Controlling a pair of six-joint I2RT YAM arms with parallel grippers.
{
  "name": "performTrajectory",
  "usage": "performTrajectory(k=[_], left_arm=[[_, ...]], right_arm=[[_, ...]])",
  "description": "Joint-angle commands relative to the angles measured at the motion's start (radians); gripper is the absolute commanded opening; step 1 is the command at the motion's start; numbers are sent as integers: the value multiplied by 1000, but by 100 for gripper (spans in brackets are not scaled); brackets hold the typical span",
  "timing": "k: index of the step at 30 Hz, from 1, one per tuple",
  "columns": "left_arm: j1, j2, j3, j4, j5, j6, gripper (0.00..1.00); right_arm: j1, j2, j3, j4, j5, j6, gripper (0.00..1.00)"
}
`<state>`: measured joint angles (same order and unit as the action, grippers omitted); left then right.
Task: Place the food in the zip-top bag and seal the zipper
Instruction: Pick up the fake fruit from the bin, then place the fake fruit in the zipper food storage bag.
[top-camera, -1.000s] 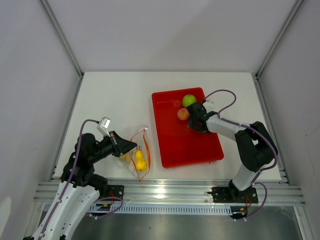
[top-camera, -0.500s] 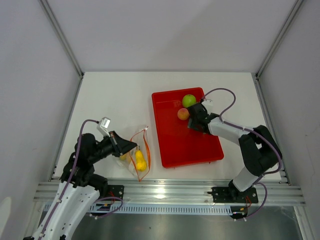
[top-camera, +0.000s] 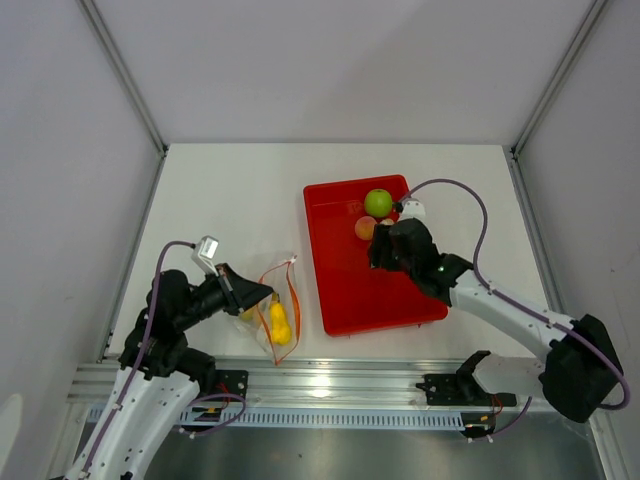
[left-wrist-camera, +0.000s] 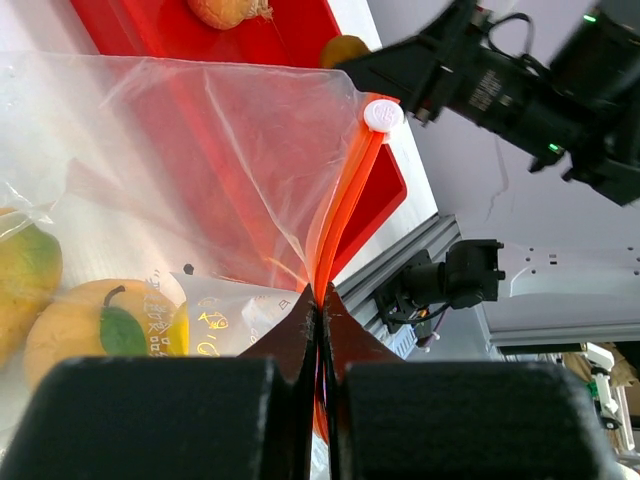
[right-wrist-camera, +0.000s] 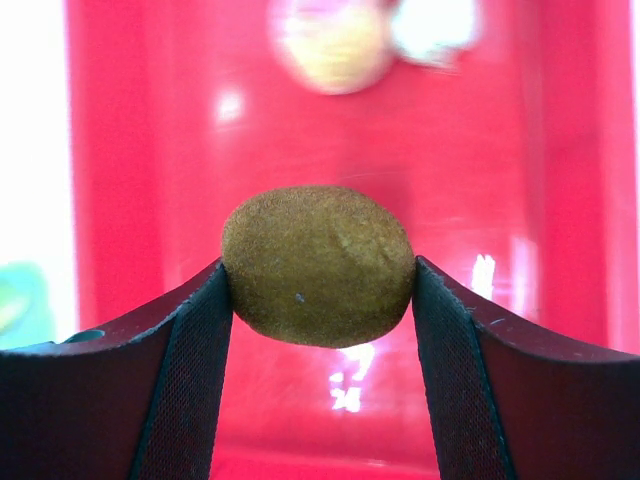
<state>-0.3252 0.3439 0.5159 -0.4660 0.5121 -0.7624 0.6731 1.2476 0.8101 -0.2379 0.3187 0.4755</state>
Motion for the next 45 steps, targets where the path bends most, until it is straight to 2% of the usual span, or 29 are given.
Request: performTrajectory(k=[1, 4, 5, 8, 12, 14, 18, 26, 34, 36, 39, 40, 41, 45], left_arm=[[-6, -14, -7, 23, 14, -18, 1], [-6, -16, -2, 13, 9, -15, 1], [-6, -14, -4, 9, 8, -14, 1], [-8, -16, 3, 1, 2, -12, 0], [-6, -13, 10, -6, 2, -12, 1], [-6, -11, 15, -8, 2, -11, 1], [-6, -2, 22, -17, 3, -9, 1], [-6, -8, 36, -25, 17, -21, 1], [-6, -19, 55, -59, 29, -20, 0], [-6, -22, 62, -65, 37, -20, 0], [-6, -28, 75, -75, 45, -20, 0], [-6, -31, 81, -77, 48, -25, 1], [-6, -34, 84, -74, 51, -28, 0], [-6, -46, 87, -62, 91, -51, 1]], right_arm=[[61, -100, 9, 6, -76, -64, 0], [184, -151, 41, -14, -119, -110, 0], [265, -160, 61, -15, -131, -136, 0], [406, -195, 98, -23, -161, -170, 0], [546, -226, 109, 17, -170, -199, 13], [581, -212, 116, 26, -196, -218, 0], [692, -172, 127, 92, -152, -262, 0], [717, 21, 233, 121, -194, -366, 0], [715, 173, 320, 147, -198, -402, 1], [714, 188, 328, 153, -194, -400, 7], [712, 213, 331, 160, -173, -399, 11], [712, 217, 330, 164, -173, -399, 10], [712, 223, 330, 167, -168, -399, 2], [712, 240, 330, 190, -145, -394, 0]])
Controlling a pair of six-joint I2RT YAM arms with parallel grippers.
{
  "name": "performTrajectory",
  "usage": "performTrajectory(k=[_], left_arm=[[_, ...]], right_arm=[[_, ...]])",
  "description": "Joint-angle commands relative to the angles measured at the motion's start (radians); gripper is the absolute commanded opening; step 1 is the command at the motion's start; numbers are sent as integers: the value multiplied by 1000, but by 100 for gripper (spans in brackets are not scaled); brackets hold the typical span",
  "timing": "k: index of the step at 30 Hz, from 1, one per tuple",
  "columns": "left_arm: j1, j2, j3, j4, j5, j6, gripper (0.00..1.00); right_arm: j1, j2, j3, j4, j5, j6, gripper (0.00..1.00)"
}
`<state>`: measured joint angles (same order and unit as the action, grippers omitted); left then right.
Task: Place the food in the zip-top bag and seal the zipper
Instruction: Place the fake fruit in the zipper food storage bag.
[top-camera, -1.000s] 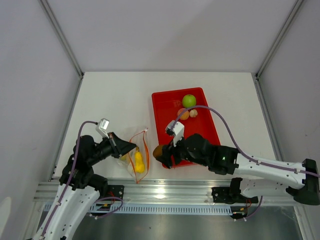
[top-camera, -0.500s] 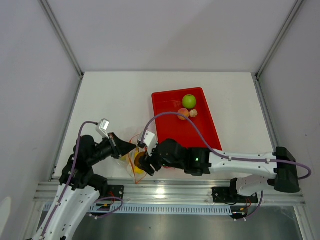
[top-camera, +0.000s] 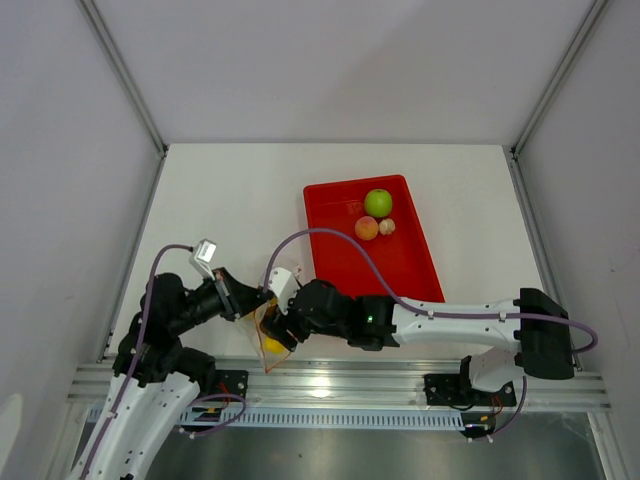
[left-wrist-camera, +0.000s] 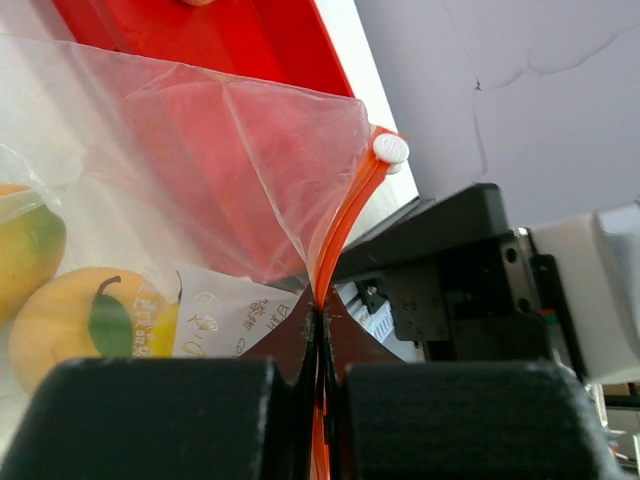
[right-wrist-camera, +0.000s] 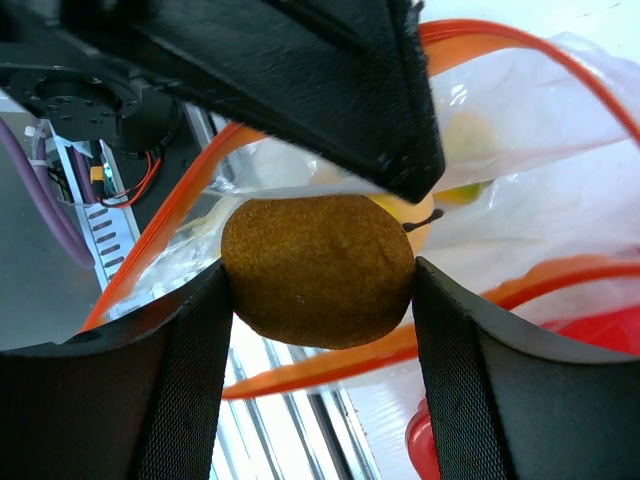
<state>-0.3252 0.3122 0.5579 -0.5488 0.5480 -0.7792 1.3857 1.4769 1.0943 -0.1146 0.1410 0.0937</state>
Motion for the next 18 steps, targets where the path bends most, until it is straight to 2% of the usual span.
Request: performTrajectory(k=[1, 4, 7, 8, 11, 18], left_arm=[[-6, -18, 48, 23, 62, -40, 1], [-6, -24, 57, 12, 66, -42, 1], [-6, -30, 65, 3, 61, -40, 1], [-6, -32, 65, 3, 63, -40, 0], [-6, -35, 65, -3, 61, -40, 1], [-6, -42, 60, -14, 38, -35, 1]], right_arm=[[-1, 13, 45, 72, 37, -15, 0], [-1, 19, 49, 81, 66, -11, 1], [-1, 17, 49, 82, 95, -3, 19], [1, 17, 52, 82, 110, 3, 28], [3, 16, 53, 59, 147, 17, 41], [26, -32, 27, 39, 184, 38, 57]])
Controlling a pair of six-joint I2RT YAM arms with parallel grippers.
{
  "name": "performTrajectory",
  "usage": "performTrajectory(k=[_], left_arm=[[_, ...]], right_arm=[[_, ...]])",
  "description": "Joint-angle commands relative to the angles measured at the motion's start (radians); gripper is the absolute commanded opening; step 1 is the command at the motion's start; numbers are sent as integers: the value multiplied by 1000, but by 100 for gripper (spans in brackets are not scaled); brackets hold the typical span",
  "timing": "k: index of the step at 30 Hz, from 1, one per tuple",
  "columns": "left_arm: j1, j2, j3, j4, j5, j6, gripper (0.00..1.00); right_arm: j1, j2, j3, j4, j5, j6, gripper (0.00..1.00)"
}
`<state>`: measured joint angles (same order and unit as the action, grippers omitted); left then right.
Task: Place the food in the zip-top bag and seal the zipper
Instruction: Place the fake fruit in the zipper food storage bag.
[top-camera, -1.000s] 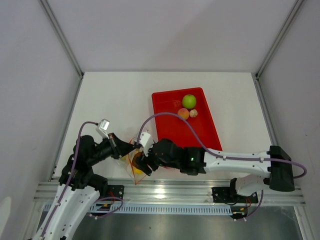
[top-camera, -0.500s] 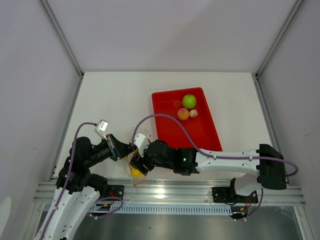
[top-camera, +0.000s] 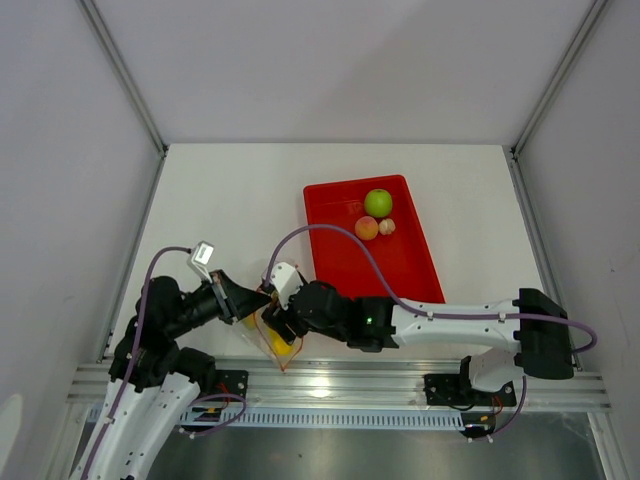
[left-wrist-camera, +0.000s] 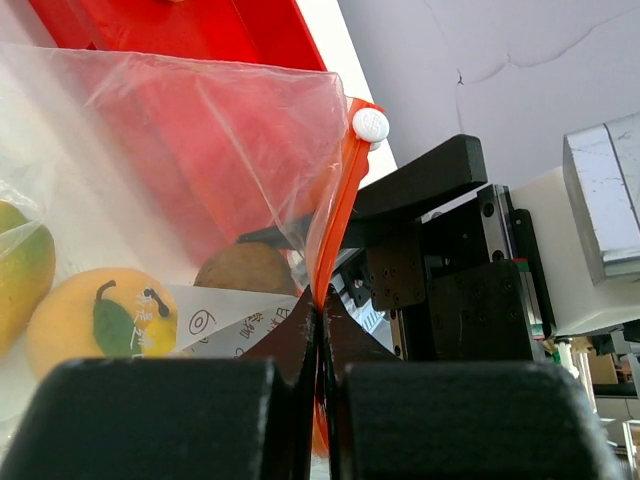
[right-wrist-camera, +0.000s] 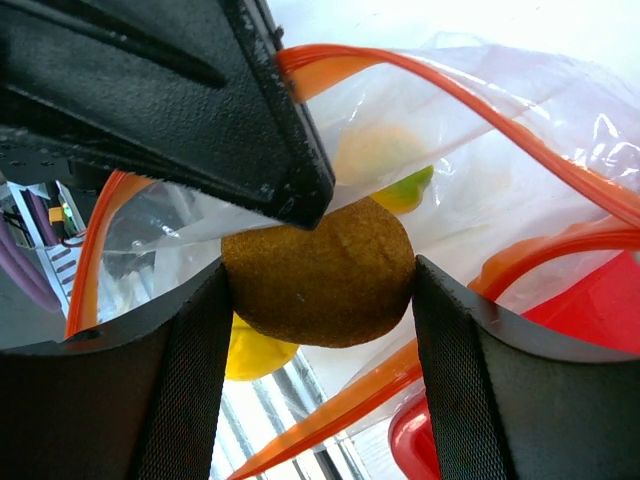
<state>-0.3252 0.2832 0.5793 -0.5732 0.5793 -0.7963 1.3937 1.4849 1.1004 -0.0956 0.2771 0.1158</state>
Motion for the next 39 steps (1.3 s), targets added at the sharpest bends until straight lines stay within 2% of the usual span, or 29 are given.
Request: performTrajectory(k=[1, 4, 9, 11, 13, 18, 28, 32, 35, 39], left_arm=[[-6, -15, 37, 13, 7, -20, 0], [-6, -15, 36, 24, 8, -26, 1], [-6, -22, 37, 26, 10, -29, 0], [-6, -27, 39, 15, 8, -27, 1], [-6, -36, 40, 15, 10, -30, 1], [-6, -41, 36, 15, 10, -38, 1], [-6, -33, 11, 36, 1, -40, 1], [-6, -41, -22, 61, -6, -43, 0], [-6, 11, 11, 58, -6, -11, 1], [-6, 36, 1, 58, -18, 6, 1]], right_arm=[[19, -52, 15, 23, 48, 15, 58], [25, -75, -2, 23, 54, 18, 66], [25, -101, -16, 16, 65, 18, 71], [24, -112, -28, 28, 68, 18, 80], [24, -114, -37, 36, 73, 18, 81], [25, -117, -33, 25, 66, 35, 82], [39, -224, -19, -55, 172, 47, 80], [21, -264, -22, -84, 260, 80, 80], [-34, -284, -19, -139, 330, 140, 80], [-175, -308, -51, -207, 352, 255, 79]])
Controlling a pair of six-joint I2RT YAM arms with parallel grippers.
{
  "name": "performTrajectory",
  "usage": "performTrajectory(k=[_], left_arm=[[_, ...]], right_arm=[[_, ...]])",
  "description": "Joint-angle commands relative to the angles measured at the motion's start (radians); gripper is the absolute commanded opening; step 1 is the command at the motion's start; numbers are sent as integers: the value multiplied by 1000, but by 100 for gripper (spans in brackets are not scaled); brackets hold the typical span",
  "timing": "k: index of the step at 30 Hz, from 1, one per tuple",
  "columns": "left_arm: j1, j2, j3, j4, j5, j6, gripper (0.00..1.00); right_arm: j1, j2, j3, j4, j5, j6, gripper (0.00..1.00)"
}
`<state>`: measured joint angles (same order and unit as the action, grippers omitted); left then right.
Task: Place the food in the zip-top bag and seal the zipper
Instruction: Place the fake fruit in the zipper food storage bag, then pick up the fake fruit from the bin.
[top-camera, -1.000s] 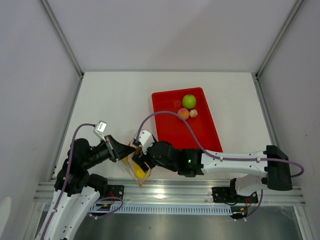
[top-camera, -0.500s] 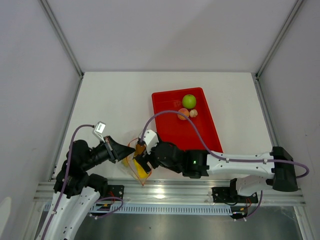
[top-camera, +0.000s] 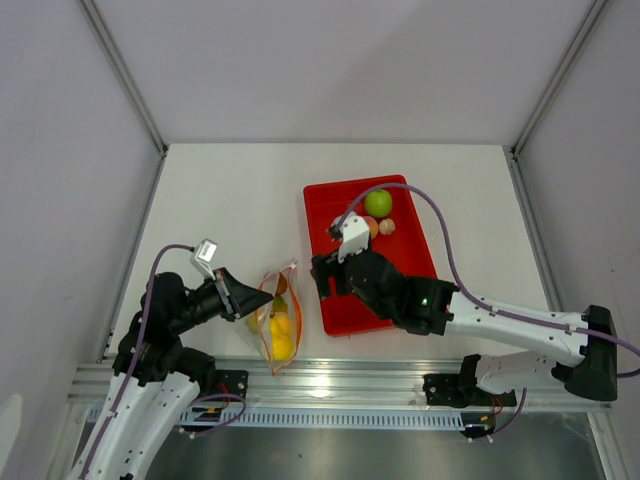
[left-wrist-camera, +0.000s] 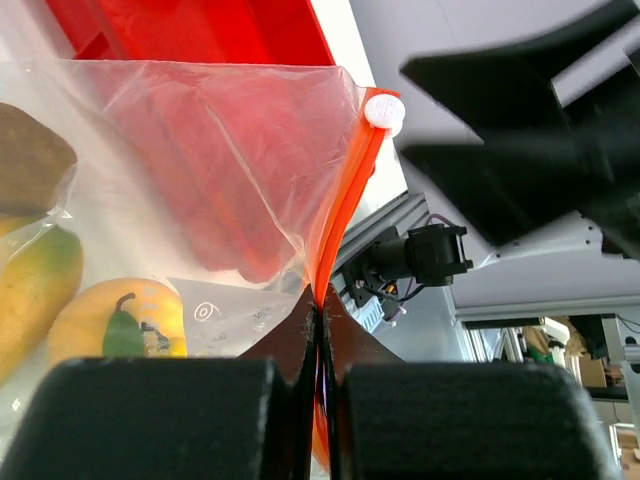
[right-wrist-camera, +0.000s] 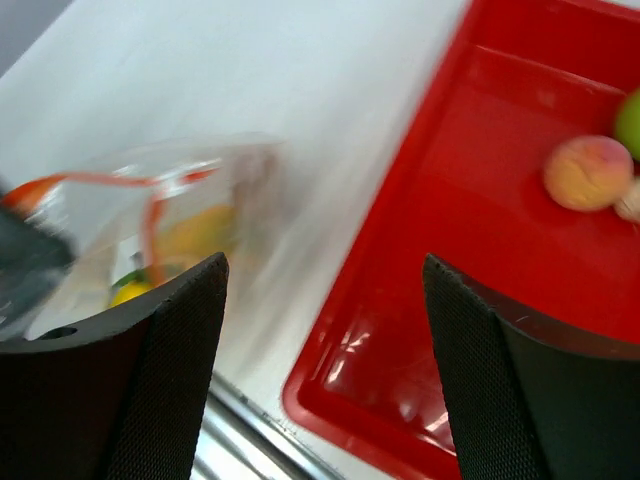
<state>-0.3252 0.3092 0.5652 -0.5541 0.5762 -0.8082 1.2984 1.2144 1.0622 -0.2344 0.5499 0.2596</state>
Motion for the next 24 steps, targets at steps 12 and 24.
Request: performTrajectory(k=[12, 24], left_arm=[[-6, 4, 6, 46, -53, 50, 1], [-6, 47, 2, 72, -41, 80, 1]], right_arm=[[-626, 81, -56, -24, -63, 268, 77], [-833, 442, 173, -68, -203, 440, 74]])
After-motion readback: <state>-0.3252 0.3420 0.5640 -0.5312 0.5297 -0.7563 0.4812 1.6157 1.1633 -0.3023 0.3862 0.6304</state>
